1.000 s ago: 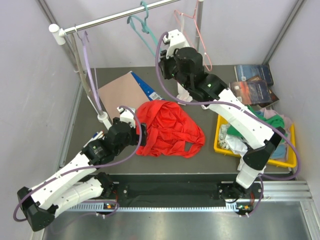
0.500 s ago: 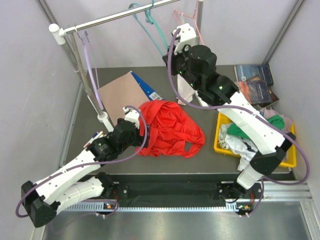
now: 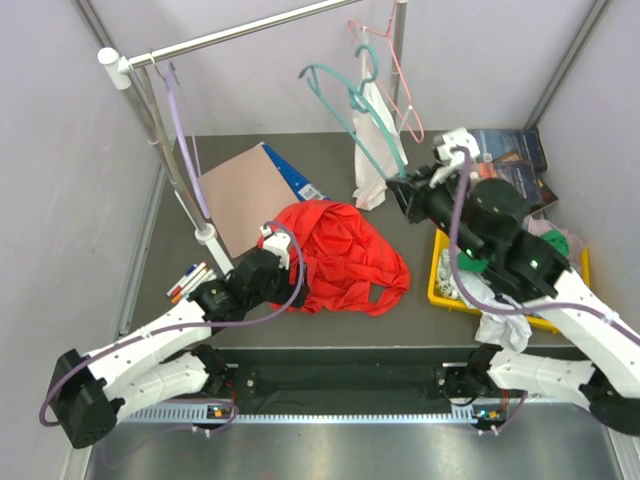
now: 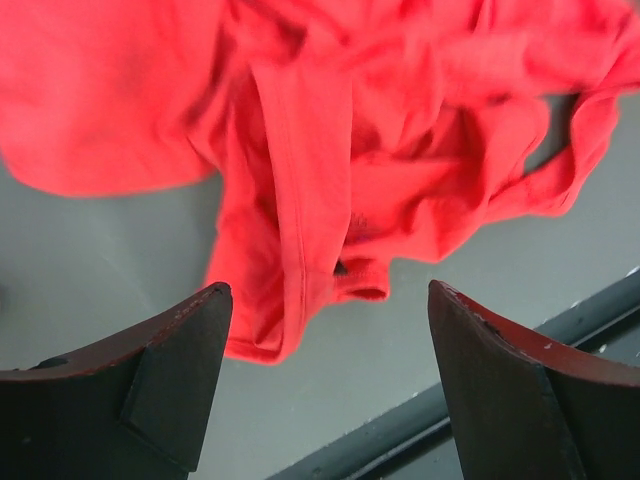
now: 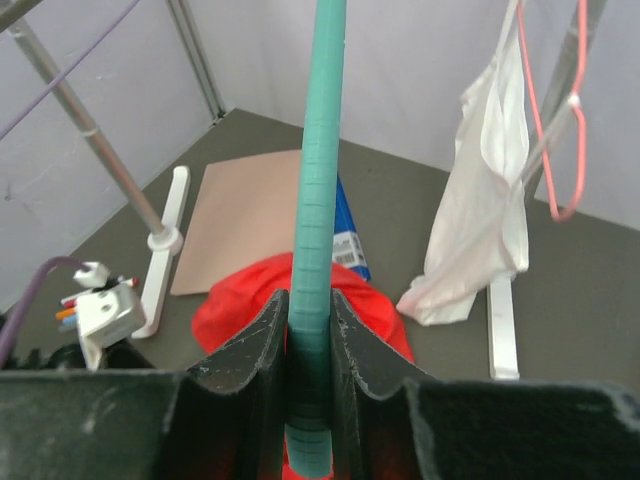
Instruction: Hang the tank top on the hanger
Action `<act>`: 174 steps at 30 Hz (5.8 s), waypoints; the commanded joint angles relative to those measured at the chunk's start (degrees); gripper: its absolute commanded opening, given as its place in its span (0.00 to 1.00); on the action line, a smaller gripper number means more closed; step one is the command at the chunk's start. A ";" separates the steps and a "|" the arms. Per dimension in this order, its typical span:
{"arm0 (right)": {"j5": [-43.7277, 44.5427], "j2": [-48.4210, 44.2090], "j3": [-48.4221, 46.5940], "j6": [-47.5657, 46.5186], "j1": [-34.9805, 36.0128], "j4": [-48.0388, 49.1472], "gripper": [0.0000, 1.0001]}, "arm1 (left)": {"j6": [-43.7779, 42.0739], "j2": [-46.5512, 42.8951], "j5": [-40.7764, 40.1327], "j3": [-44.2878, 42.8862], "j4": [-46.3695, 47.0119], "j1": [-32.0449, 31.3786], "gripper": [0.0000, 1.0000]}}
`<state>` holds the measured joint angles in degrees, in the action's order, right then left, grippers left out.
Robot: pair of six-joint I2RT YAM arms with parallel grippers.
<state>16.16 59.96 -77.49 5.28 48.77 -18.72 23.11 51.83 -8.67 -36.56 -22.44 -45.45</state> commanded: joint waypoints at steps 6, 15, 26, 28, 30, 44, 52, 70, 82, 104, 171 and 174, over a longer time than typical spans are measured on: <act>-1.13 -20.48 20.42 9.39 0.53 -4.21 0.00 | 6.07 2.39 4.53 7.55 10.48 0.01 0.81; -2.19 -27.18 26.79 12.47 0.53 -9.39 0.00 | 6.86 4.85 4.45 9.22 16.45 0.01 0.71; -7.28 -30.69 21.78 14.32 0.53 -19.41 0.00 | 4.67 2.84 -9.34 5.63 14.00 0.97 0.00; -8.42 -30.96 19.84 14.15 0.53 -21.17 0.00 | 2.48 2.74 -8.75 3.17 13.56 3.78 0.00; -9.74 -30.87 18.00 13.79 0.53 -23.46 0.00 | 1.32 4.66 -7.77 1.41 12.86 8.34 0.00; -23.36 -30.52 19.66 14.32 0.53 -27.33 0.00 | -5.01 13.03 -3.11 -10.29 11.45 23.29 0.00; -26.09 -30.34 24.83 14.85 0.53 -25.24 0.00 | -4.39 11.80 0.31 -10.38 12.76 25.06 0.00; -25.83 -28.06 31.26 12.22 0.53 -12.13 0.00 | -5.01 3.81 14.81 -12.75 6.00 25.06 0.00; -28.73 -26.39 41.09 15.63 0.62 4.73 0.00 | -1.15 5.29 29.66 -16.61 12.41 25.06 0.00; -28.38 -29.11 46.03 18.71 1.24 15.91 0.00 | -0.26 5.56 20.46 -15.30 11.72 23.83 0.22; -20.30 -19.62 41.82 20.56 2.29 10.67 0.84 | -22.58 16.45 9.63 -22.59 10.85 5.02 0.00; -9.28 -22.34 37.52 23.01 2.11 1.28 0.92 | -23.29 15.67 6.82 -21.11 12.48 4.59 0.00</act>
<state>-4.69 41.04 -33.08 26.17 50.52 -7.18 3.27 68.07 2.02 -56.51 -10.61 -40.36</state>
